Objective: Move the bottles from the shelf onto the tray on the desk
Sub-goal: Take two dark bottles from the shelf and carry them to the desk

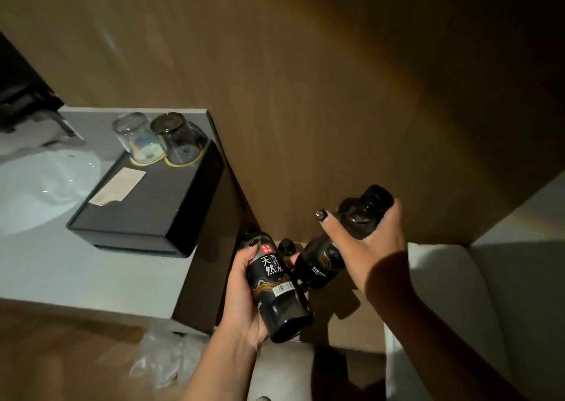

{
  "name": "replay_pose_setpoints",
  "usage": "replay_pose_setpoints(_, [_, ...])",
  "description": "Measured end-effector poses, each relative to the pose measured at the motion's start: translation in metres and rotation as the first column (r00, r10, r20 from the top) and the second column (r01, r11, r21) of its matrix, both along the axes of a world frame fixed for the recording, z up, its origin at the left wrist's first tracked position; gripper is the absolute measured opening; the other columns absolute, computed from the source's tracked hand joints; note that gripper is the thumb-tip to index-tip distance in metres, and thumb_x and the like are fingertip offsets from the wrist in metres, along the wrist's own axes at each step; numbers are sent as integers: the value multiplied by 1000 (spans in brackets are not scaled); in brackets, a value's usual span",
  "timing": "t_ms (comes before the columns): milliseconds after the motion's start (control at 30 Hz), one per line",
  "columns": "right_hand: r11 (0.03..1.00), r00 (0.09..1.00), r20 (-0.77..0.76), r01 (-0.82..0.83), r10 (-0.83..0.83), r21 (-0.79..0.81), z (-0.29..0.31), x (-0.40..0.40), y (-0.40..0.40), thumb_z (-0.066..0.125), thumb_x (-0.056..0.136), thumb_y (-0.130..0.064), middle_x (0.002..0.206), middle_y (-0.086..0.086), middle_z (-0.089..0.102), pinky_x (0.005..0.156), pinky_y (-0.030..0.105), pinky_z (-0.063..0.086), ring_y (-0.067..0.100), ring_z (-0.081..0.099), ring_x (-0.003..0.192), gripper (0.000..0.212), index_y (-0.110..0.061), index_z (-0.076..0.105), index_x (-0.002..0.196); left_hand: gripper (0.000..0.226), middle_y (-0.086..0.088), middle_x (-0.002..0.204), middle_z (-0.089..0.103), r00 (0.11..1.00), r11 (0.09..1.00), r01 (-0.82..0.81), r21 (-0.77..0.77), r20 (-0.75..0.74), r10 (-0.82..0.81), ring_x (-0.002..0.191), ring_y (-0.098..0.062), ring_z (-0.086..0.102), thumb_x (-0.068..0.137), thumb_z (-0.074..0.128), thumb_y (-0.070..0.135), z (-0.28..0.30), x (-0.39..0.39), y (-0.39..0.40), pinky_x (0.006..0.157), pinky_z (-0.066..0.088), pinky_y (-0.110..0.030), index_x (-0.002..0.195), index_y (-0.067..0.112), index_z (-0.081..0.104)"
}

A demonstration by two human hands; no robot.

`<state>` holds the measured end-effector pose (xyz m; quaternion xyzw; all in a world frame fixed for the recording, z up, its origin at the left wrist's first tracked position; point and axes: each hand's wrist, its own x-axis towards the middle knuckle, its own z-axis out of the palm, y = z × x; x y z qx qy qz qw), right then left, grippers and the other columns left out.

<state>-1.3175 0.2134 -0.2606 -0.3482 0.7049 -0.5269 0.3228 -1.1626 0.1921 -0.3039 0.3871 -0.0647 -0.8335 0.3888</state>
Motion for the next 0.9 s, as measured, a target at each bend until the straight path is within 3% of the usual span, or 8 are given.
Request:
replay_pose_setpoints(133, [954, 945, 153, -270, 289, -131, 13, -14, 25, 69, 82, -17, 126, -13, 54, 87, 20, 48, 2, 54, 114, 65, -47, 34, 127, 33, -14, 73, 69, 994, 994, -103, -38, -24, 102, 65, -27, 69, 79, 55, 40, 18, -11, 30, 79, 53, -42, 87, 9, 60])
replay_pose_setpoints(267, [894, 839, 309, -423, 447, -145, 16, -29, 45, 66, 82, -24, 114, -24, 56, 75, 15, 41, -8, 53, 104, 58, -47, 36, 126, 32, -16, 82, 69, 986, 987, -161, -29, -49, 159, 74, -30, 70, 78, 58, 40, 30, -13, 58, 87, 49, -49, 89, 9, 58])
replay_pose_setpoints(400, [944, 789, 522, -301, 325, -133, 11, -29, 51, 65, 68, -30, 112, 8, 67, 84, 32, 49, 21, 64, 105, 42, -20, 59, 108, 51, -25, 114, 65, 984, 984, -178, 16, -15, 179, 90, -38, 68, 71, 64, 40, 38, 2, 79, 87, 48, -54, 110, 8, 56])
replay_pose_setpoints(500, [967, 726, 658, -254, 199, -12, 9, -17, 51, 66, 62, -44, 119, 11, 62, 96, 47, 47, 27, 60, 109, 67, -19, 50, 123, 63, -32, 115, 63, 981, 981, -193, 31, 24, 192, 93, -41, 68, 71, 63, 40, 44, 18, 87, 79, 53, -52, 125, 9, 49])
replay_pose_setpoints(567, [938, 675, 720, -333, 161, 102, 8, -4, 51, 65, 64, -54, 115, 15, 64, 96, 53, 47, 34, 62, 106, 64, -21, 54, 118, 65, -32, 113, 64, 970, 970, -241, 41, 18, 241, 88, -39, 70, 71, 65, 37, 46, 30, 93, 76, 54, -51, 126, 8, 48])
replay_pose_setpoints(700, [836, 485, 873, -501, 55, 225, -2, 33, 55, 61, 78, -54, 108, 21, 67, 75, 48, 52, 37, 68, 93, 44, -17, 61, 103, 67, -25, 92, 65, 934, 932, -357, 65, -6, 358, 68, -31, 69, 72, 69, 34, 41, 63, 104, 67, 57, -44, 131, 10, 46])
replay_pose_setpoints(800, [773, 455, 885, -596, 102, 217, -6, 69, 56, 68, 68, -40, 104, 22, 71, 73, 47, 50, 37, 67, 93, 42, -9, 64, 97, 78, -23, 87, 64, 916, 913, -402, 73, 42, 400, 67, -30, 66, 66, 76, 29, 38, 96, 109, 59, 59, -39, 135, 10, 45])
replay_pose_setpoints(900, [709, 459, 875, -669, 154, 226, -7, 110, 54, 68, 63, -34, 99, 23, 72, 77, 43, 51, 35, 66, 93, 44, -1, 67, 93, 88, -21, 91, 65, 912, 910, -409, 66, 27, 408, 69, -31, 64, 53, 86, 21, 32, 139, 117, 66, 57, -39, 130, 10, 46])
